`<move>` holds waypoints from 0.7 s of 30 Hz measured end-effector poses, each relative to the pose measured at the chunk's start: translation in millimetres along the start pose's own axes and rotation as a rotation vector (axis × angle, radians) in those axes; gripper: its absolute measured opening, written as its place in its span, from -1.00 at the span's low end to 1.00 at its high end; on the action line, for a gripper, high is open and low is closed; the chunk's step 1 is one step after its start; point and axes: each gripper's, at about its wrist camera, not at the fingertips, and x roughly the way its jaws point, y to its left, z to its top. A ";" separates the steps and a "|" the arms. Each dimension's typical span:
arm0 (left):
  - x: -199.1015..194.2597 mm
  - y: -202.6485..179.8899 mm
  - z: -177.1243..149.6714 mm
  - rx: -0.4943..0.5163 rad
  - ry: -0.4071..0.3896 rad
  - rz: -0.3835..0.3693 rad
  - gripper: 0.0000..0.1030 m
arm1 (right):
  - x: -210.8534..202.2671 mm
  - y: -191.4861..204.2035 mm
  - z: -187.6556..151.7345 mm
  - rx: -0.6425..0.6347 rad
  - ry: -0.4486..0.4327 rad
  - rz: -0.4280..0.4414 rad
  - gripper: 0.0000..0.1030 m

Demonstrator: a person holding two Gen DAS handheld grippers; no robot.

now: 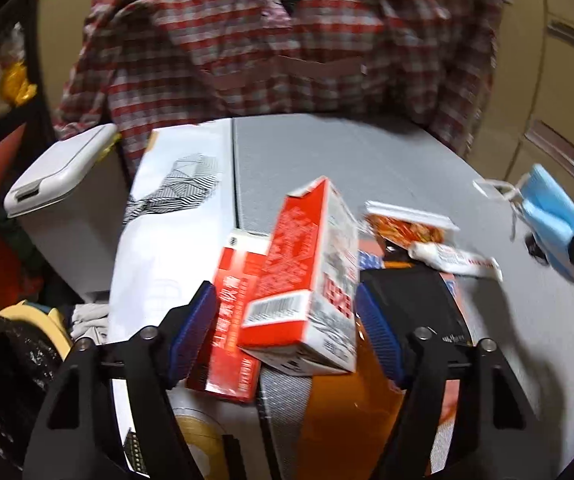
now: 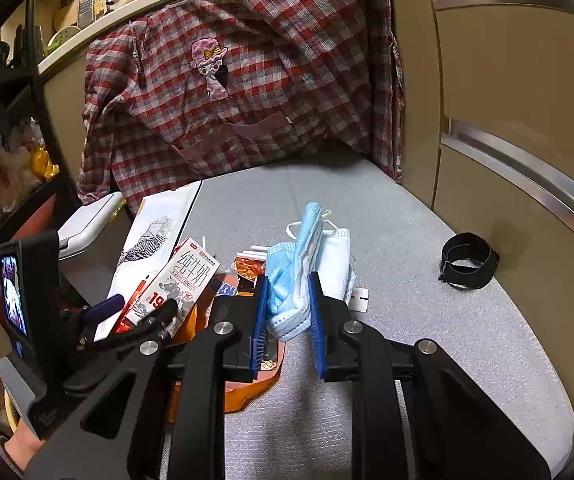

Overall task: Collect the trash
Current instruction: 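Grasp the red milk carton with the left tool while the right tool holds the mask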

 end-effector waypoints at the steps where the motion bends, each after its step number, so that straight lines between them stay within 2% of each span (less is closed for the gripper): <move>1: 1.4 -1.8 -1.5 0.008 0.011 -0.007 0.32 | -0.4 -0.5 0.1 0.003 0.000 -0.001 -0.61; 7: 3.2 -7.0 -3.0 0.034 0.024 -0.015 0.32 | -1.7 -2.2 0.9 0.007 -0.002 -0.002 -0.61; 8: 2.8 -7.3 -3.1 0.036 0.023 -0.021 0.25 | -1.7 -2.0 0.7 0.008 -0.001 -0.003 -0.61; 9: 2.5 -7.8 -3.4 0.039 0.021 -0.024 0.07 | -1.9 -2.2 0.8 0.008 -0.001 -0.003 -0.61; 15: -8.5 -14.5 -2.4 0.081 -0.012 -0.061 -0.23 | -4.4 -1.5 1.6 0.011 -0.005 -0.003 -0.61; 21: -28.8 -18.8 2.2 0.110 -0.080 -0.063 -0.25 | -6.2 -1.2 3.7 0.008 -0.010 -0.001 -0.61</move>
